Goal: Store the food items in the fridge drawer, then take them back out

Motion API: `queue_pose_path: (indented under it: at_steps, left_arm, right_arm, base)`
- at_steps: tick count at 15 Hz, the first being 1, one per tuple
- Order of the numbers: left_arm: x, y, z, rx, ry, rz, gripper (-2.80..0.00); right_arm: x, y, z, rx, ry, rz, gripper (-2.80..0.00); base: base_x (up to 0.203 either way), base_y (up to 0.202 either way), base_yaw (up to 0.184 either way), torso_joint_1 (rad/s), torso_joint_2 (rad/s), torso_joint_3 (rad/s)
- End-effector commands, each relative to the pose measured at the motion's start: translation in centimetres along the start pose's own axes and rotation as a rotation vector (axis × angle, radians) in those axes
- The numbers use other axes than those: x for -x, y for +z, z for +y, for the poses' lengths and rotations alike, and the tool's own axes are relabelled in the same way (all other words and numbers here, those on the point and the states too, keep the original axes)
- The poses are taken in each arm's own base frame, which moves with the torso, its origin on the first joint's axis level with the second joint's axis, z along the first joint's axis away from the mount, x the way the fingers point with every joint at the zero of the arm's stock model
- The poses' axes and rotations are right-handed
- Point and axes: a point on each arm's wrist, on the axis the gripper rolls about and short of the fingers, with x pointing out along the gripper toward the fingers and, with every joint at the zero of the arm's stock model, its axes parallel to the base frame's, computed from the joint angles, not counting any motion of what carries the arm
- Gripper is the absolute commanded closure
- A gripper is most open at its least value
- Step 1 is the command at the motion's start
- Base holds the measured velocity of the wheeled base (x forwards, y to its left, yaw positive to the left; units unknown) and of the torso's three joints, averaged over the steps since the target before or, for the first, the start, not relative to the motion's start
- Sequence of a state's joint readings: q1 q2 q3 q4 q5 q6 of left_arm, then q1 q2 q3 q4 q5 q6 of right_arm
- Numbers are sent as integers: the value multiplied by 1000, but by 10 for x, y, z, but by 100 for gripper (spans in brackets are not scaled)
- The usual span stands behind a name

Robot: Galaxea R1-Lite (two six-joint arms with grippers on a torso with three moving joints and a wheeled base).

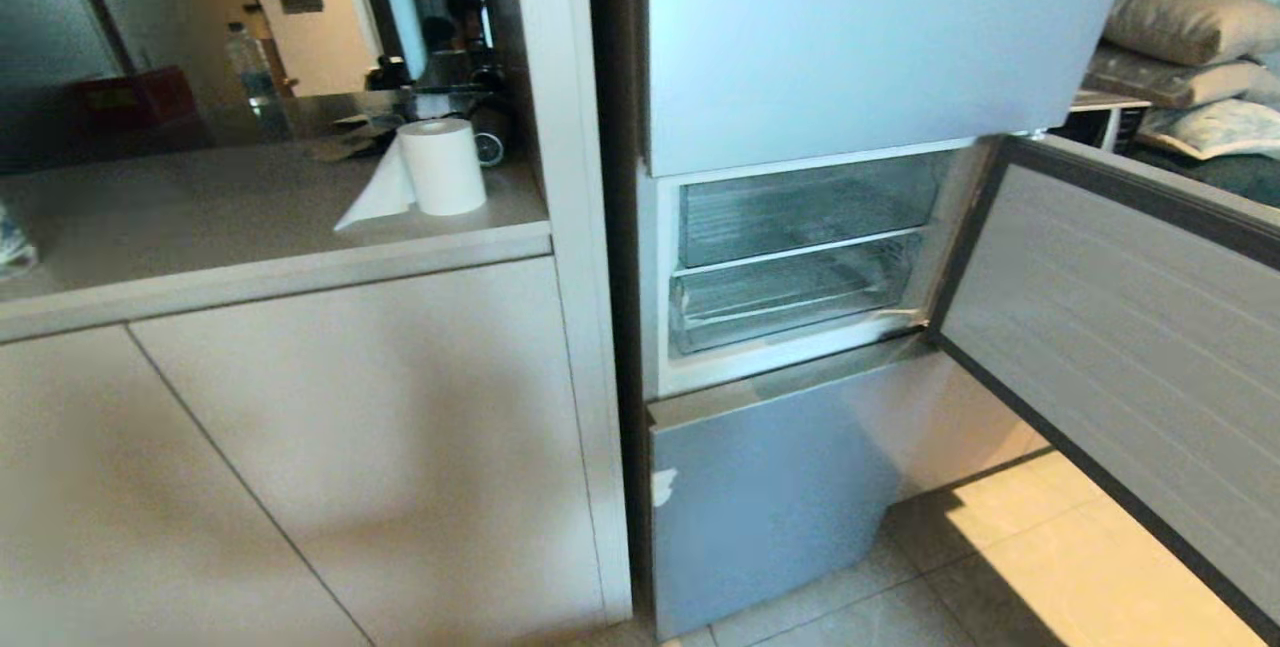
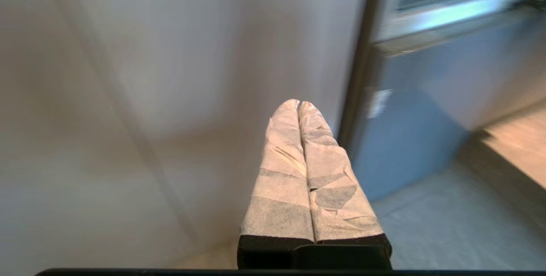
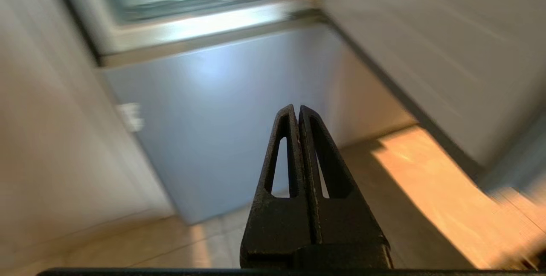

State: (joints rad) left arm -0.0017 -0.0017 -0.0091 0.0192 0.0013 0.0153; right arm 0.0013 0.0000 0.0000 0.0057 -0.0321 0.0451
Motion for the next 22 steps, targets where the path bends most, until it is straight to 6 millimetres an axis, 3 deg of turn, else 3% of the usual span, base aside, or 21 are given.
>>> queue_pose_path:
  at_steps: [1,8,10,12,14,16,19,22]
  left_arm:
    - [0,0,0,0,0,2,0]
    - [0,0,0,0,0,2,0]
    - [0,0,0,0,0,2,0]
    - [0,0,0,0,0,2,0]
    - [0,0,0,0,0,2,0]
    - [0,0,0,0,0,2,0]
    - [0,0,0,0,0,2,0]
    - [0,0,0,0,0,2,0]
  right_arm:
    - [0,0,0,1,0,2,0]
    - [0,1,0,14,-1,1,0]
    - [1,10,0,7,-10,20,0]
    - [-4,36,1,-47,-42,95,0]
    - [-32,64,2,-117,-116,263,0]
    - [-77,79,3,-175,-203,422,0]
    - [-157,75,-8,-235,-397,551,0]
    - [-228,63,-38,-275,-616,475,0]
  base:
    - [2,-5,178,7,-2,7]
    - [0,-5,132,1,3,3]
    - [0,0,0,0,0,0]
    - [0,0,0,0,0,0]
    - [0,0,0,0,0,0]
    - [0,0,0,0,0,0]
    - [0,0,0,0,0,0]
    - [0,0,0,0,0,0]
